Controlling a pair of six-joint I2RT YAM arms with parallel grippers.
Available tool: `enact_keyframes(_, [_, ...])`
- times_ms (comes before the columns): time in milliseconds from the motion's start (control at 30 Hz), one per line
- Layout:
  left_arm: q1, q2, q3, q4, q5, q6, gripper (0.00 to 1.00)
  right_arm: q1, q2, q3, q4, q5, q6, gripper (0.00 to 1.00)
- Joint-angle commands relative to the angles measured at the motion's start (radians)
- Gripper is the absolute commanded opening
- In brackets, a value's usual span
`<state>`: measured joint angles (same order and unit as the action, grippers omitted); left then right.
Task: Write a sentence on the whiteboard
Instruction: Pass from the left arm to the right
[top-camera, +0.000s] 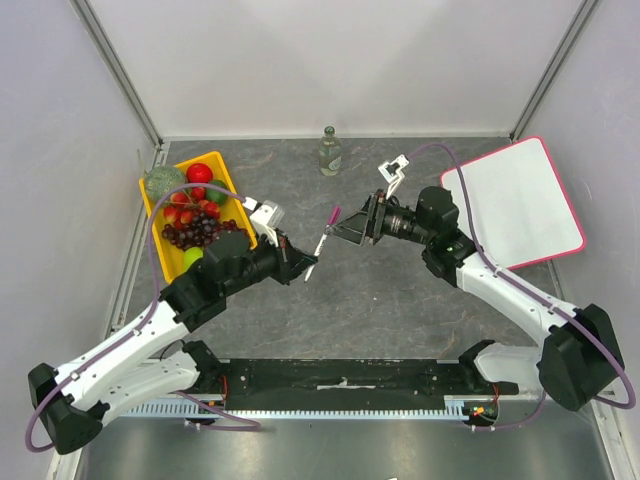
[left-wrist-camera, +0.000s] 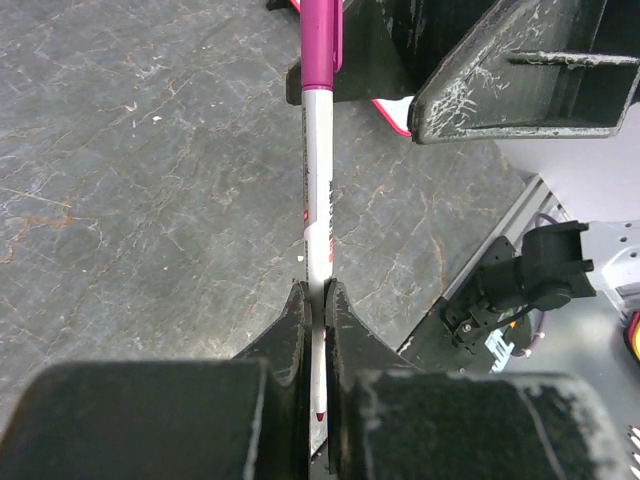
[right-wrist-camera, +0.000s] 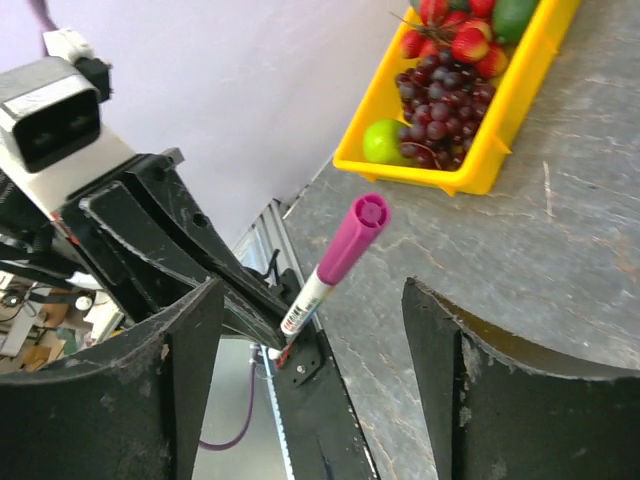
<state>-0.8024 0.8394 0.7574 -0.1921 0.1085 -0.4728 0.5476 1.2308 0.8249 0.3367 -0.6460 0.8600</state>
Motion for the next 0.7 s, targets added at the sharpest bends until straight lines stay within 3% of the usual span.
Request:
enact_keyframes(0, [0.002,-0.042,-0.017,0.045,0.039,-0.052,0.02,0.031,0.018,0.0,0.131,-0.043,0.086,0.77])
enact_keyframes(467, [0.003,-0.072,-0.03,0.057,0.098,-0.064,0.02,0.074,0.042,0.002,0.062,-0.152,0.027,0.62])
enact_keyframes(667, [0.003,-0.076,-0.035,0.068,0.163,-0.055,0.02,0.075,0.056,0.02,0.044,-0.213,0.004,0.5])
